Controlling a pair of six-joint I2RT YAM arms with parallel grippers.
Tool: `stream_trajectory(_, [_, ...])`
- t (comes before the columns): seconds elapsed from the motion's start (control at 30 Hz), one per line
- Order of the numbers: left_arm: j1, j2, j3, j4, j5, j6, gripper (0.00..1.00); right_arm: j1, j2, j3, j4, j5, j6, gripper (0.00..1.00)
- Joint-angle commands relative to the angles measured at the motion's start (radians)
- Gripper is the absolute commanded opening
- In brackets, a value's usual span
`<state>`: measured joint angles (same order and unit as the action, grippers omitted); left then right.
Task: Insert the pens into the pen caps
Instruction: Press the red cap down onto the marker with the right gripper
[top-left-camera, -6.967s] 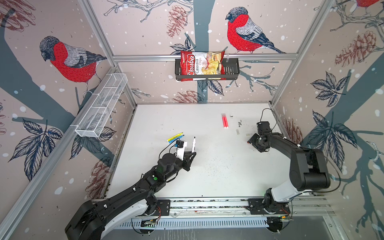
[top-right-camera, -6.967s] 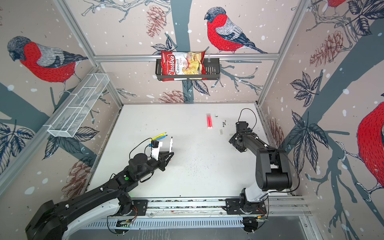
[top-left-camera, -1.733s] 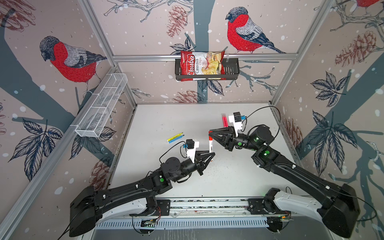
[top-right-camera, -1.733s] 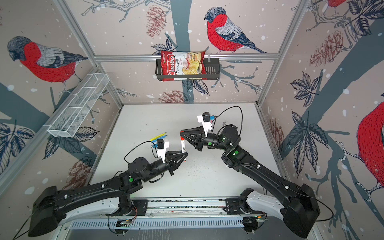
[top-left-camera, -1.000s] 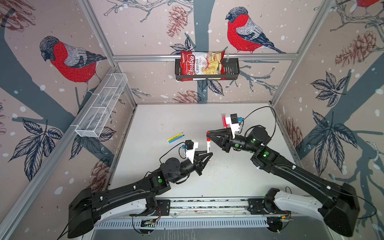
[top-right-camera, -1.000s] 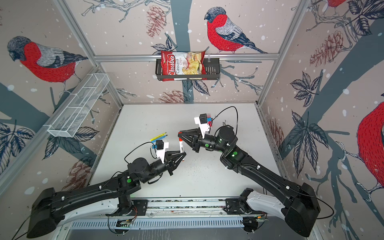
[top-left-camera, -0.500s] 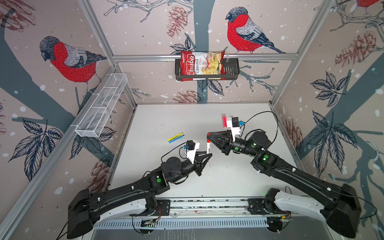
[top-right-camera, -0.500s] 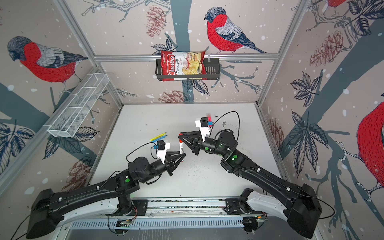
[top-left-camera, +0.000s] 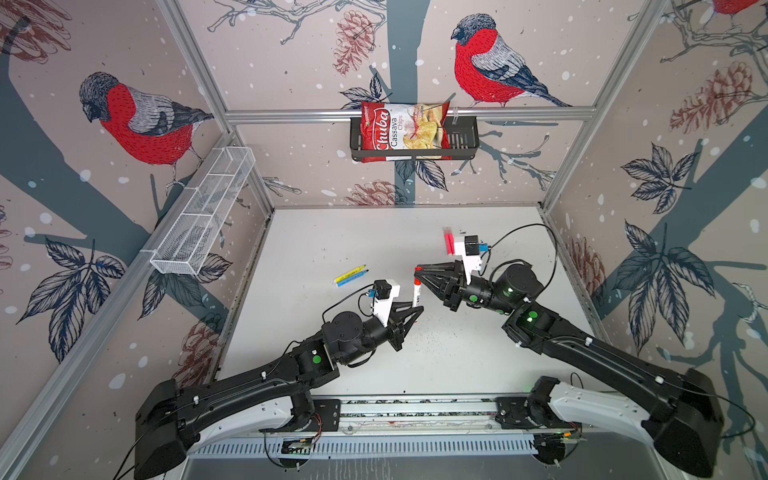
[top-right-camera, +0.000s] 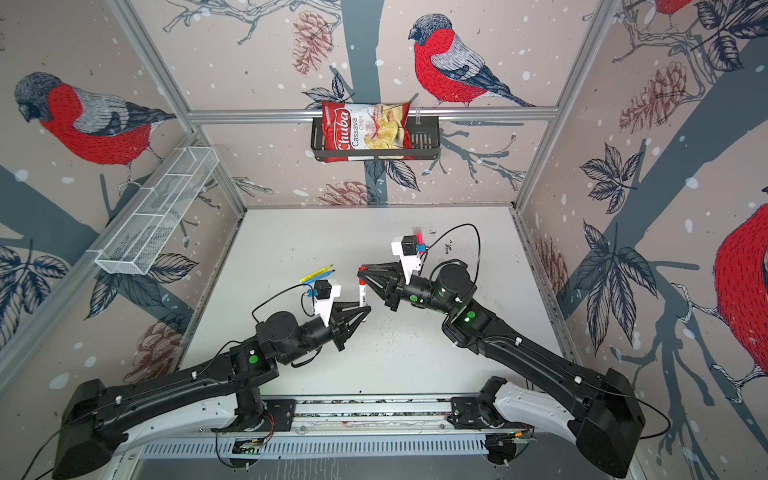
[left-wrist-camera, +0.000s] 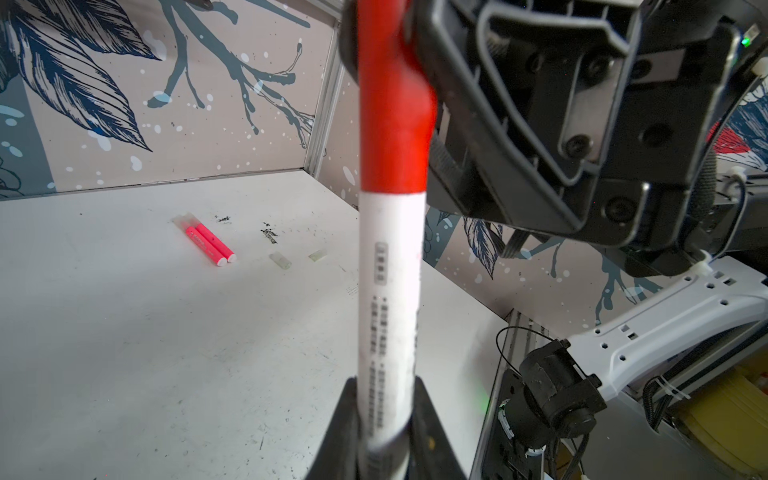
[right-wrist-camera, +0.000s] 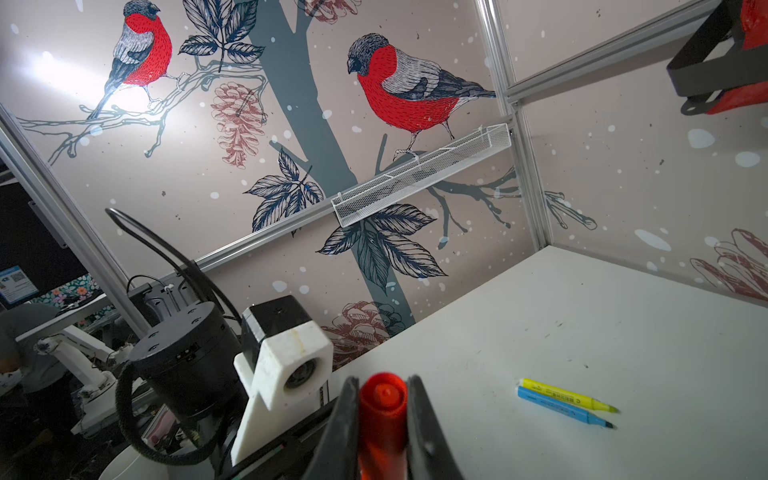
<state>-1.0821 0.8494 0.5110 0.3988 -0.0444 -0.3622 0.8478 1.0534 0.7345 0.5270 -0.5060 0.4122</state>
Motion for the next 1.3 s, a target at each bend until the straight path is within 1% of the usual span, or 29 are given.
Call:
stream_trajectory(0.0, [0.016, -0.023, 0.033, 0.326, 0.015, 0.016, 0.0, 0.008, 0.007, -0.017, -0.272, -0.177, -0.049, 0.0])
stream_trajectory(0.1, [0.041, -0.041, 0.011, 0.371, 0.069, -0.006, 0.0, 0.008, 0.016, -0.017, -0.26, -0.246, -0.057, 0.0])
stream_trajectory(0.2, [0.071, -0.062, -0.014, 0.403, 0.1, -0.033, 0.0, 0.008, 0.02, -0.012, -0.273, -0.243, -0.062, 0.0])
stream_trajectory(0.4, [0.076, -0.088, -0.012, 0.362, 0.061, -0.018, 0.0, 0.009, 0.047, 0.007, -0.299, -0.209, -0.059, 0.0])
stream_trajectory(0.63, [0.079, -0.126, -0.021, 0.379, 0.01, 0.003, 0.0, 0.017, 0.08, 0.002, -0.31, -0.169, -0.048, 0.0])
stream_trajectory(0.8, [0.081, -0.146, -0.018, 0.384, -0.004, 0.017, 0.0, 0.03, 0.077, -0.003, -0.317, -0.129, -0.041, 0.0])
stream_trajectory(0.93, [0.081, -0.139, -0.026, 0.368, -0.008, 0.032, 0.0, 0.034, 0.066, -0.004, -0.28, -0.147, -0.033, 0.0])
stream_trajectory(0.97, [0.081, -0.133, -0.038, 0.364, -0.007, 0.045, 0.0, 0.034, 0.063, -0.002, -0.267, -0.156, -0.034, 0.04])
stream_trajectory(1.0, [0.08, -0.12, -0.055, 0.351, -0.021, 0.056, 0.0, 0.033, 0.057, 0.007, -0.269, -0.162, -0.041, 0.14])
stream_trajectory(1.07, [0.08, -0.099, -0.082, 0.302, -0.045, 0.068, 0.0, 0.028, 0.034, 0.033, -0.288, -0.169, -0.064, 0.38])
stream_trajectory(1.1, [0.08, -0.092, -0.1, 0.289, -0.048, 0.06, 0.0, 0.021, 0.016, 0.046, -0.302, -0.169, -0.078, 0.55])
stream_trajectory(1.13, [0.081, -0.091, -0.123, 0.29, -0.048, 0.045, 0.0, 0.014, -0.004, 0.056, -0.311, -0.166, -0.088, 0.69])
stream_trajectory(1.17, [0.081, -0.096, -0.15, 0.303, -0.049, 0.028, 0.0, 0.004, -0.03, 0.063, -0.315, -0.169, -0.098, 0.74])
stream_trajectory(1.27, [0.081, -0.133, -0.211, 0.308, -0.065, -0.002, 0.0, -0.019, -0.109, 0.049, -0.299, -0.154, -0.104, 0.78])
